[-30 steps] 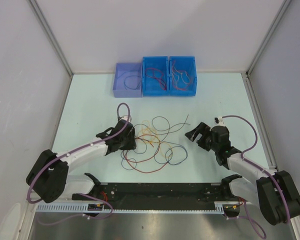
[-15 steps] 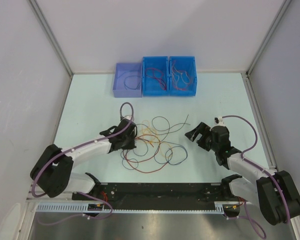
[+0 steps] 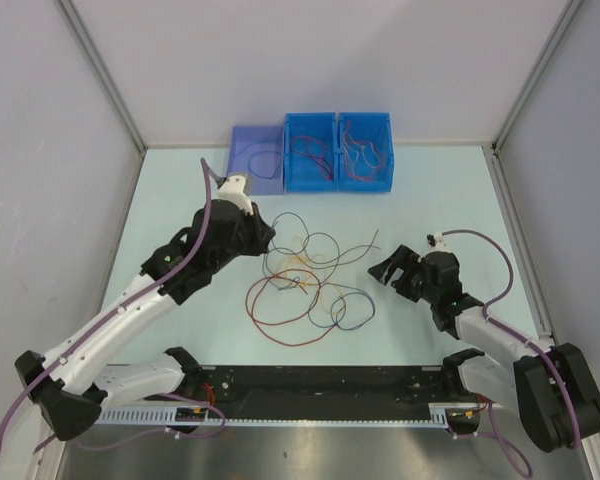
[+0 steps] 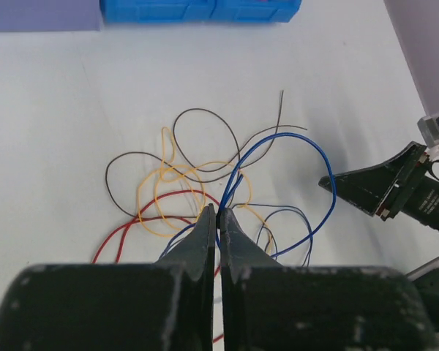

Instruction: Untangle the cables

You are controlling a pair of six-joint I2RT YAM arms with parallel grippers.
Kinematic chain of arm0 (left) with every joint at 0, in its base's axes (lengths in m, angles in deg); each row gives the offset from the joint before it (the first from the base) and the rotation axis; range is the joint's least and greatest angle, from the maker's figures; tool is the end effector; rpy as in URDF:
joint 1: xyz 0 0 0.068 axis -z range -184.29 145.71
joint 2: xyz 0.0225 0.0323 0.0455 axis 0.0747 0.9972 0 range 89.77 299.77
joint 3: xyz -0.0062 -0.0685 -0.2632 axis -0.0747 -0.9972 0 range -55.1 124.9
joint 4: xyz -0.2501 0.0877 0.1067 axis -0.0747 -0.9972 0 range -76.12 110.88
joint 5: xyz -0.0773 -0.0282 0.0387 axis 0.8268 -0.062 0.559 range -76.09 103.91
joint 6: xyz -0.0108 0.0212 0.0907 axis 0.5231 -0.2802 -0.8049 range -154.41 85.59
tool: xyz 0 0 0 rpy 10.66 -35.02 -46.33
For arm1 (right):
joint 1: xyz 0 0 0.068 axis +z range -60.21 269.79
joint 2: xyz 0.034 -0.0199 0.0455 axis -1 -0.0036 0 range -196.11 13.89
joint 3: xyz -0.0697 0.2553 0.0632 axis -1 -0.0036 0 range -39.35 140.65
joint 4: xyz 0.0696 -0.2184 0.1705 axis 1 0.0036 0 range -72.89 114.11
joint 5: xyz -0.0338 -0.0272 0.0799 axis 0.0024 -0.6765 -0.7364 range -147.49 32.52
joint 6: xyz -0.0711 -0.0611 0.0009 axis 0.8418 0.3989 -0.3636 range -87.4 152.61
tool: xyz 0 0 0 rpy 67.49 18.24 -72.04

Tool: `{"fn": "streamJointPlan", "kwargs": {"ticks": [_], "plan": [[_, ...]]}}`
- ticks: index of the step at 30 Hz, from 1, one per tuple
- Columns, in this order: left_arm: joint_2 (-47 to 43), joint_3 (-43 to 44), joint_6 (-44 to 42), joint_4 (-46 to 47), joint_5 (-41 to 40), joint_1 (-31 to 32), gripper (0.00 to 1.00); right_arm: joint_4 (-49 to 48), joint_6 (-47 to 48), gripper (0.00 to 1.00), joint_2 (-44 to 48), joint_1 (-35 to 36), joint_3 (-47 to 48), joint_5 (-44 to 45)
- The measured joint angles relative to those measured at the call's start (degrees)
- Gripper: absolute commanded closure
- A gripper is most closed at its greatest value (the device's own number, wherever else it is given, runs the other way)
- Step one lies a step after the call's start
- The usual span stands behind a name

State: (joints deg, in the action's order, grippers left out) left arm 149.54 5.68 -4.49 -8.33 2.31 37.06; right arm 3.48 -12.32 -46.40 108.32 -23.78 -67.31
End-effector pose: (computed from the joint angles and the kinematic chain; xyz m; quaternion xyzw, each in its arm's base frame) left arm 0.2330 -0.1824 0.3316 0.0334 0.8546 -0.2272 0.4658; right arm 0.2408 0.0959 0.1130 0.1571 0.8542 0.3210 0.3775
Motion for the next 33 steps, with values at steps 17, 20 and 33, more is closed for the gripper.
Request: {"fn": "streamJointPlan", "kwargs": {"ticks": [17,20,33], "plan": [[-6.43,-10.58,-2.08,5.29,13.49,0.09,1.0,-0.35,1.6,0.11,11.02,14.51,15.21,-15.5],[-6.1,-10.58,-2.64,6.23,16.15,0.59,1.0,-0.04,2.16,0.11,7.23,16.61,17.16,-15.58],[-4.33,-10.54,-5.44,6.36,20.9,5.53,1.0,1.79,3.5,0.29,0.7,20.35,20.26,-16.7]]}}
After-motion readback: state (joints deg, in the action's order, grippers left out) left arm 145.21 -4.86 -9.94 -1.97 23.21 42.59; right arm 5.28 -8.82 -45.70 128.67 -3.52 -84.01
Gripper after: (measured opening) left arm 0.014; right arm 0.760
